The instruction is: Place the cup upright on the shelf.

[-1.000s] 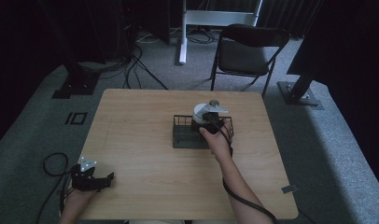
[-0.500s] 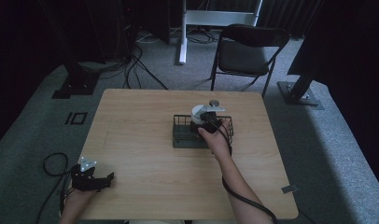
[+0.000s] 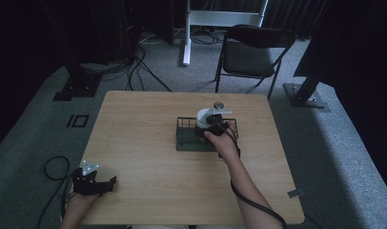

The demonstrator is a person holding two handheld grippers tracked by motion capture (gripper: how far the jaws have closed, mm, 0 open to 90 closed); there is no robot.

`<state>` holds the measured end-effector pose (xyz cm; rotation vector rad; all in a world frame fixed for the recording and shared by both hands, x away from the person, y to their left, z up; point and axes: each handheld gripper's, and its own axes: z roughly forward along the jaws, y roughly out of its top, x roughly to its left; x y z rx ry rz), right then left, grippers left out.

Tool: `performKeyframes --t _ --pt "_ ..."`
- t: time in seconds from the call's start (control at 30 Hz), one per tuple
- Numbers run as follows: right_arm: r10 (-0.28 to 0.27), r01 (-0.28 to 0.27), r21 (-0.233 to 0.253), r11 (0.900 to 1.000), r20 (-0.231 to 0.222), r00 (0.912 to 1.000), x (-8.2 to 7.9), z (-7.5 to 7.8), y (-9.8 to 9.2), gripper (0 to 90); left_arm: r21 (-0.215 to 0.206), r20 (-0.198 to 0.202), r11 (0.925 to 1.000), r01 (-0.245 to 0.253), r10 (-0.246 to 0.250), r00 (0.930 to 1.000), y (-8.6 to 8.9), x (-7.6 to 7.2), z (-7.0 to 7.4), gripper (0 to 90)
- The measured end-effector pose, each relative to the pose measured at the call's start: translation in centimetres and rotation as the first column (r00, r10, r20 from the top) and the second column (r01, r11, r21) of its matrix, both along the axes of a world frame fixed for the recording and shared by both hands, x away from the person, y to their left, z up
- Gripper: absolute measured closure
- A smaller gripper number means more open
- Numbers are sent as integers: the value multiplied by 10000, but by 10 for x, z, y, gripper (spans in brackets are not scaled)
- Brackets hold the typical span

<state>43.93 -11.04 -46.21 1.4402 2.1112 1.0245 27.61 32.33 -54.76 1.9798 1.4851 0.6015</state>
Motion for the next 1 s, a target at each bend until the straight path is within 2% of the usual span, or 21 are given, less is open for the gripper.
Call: performKeyframes --t 0.2,0.43,0.77,0.9,1.0 --pt "234 -232 -186 9996 87 9997 -3 -1 2 128 0 0 10000 -1 1 10000 0 0 0 5" --pt "355 -350 -333 9988 153 9993 -7 1 2 123 1 0 10000 0 0 10000 0 0 0 5" --pt "411 -411 -26 9992 363 9985 -15 3 -5 120 0 0 10000 0 0 10000 0 0 0 5" --pt "421 -423 12 9991 631 9971 -19 2 -7 120 0 0 10000 0 0 10000 0 0 0 5" --pt "409 -433 279 9987 801 9959 -22 2 -9 120 0 1 10000 -1 1 10000 0 0 0 5"
